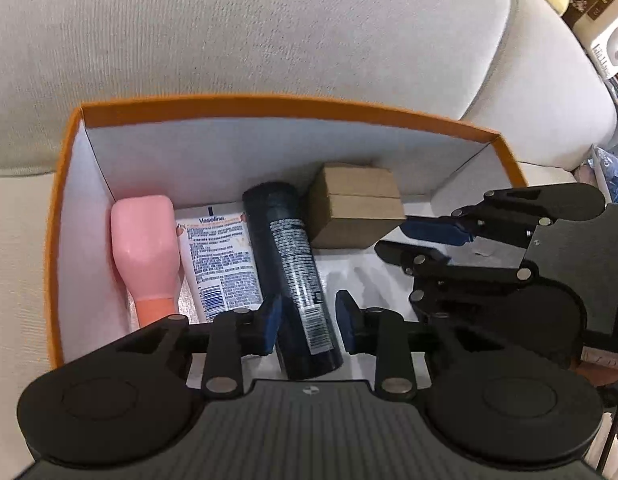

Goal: Organize rigid objects
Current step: 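Withdraw both grippers from the box toward the remaining items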

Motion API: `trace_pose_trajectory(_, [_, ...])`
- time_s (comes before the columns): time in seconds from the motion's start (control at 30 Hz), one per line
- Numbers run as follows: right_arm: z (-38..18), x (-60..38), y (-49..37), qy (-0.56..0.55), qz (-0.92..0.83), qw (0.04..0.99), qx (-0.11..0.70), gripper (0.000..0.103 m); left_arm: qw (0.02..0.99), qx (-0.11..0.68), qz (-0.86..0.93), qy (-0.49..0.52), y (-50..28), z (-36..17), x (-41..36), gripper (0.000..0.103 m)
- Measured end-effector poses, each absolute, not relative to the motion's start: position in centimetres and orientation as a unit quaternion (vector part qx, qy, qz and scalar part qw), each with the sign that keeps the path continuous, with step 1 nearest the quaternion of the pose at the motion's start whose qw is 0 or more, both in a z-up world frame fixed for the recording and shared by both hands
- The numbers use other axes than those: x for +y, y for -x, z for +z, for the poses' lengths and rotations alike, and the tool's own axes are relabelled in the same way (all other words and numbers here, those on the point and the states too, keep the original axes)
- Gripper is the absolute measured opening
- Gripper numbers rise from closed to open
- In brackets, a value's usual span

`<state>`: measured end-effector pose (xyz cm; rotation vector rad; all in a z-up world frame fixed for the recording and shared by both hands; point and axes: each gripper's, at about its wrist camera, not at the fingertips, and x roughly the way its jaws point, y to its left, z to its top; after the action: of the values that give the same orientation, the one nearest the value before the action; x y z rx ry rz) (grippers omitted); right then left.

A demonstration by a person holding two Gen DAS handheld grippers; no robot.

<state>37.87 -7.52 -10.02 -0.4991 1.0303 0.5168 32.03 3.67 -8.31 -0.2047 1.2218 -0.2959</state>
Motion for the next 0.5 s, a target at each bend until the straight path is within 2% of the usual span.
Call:
trace_pose_trajectory(0.47, [-3.3,-10.4,-28.9,0.132,0.245,0.857,0.435,0.021,0.849,0.494,-0.169,0.082,-23.5,-1.6,1.3,0.033])
trace_pose_trajectory(0.5, [-2.7,-11.0,-28.1,0.121,0.245,0.861,0.43,0.024,0.852,0.487,-0.172,0.08,-22.5,-1.2,1.0,0.033])
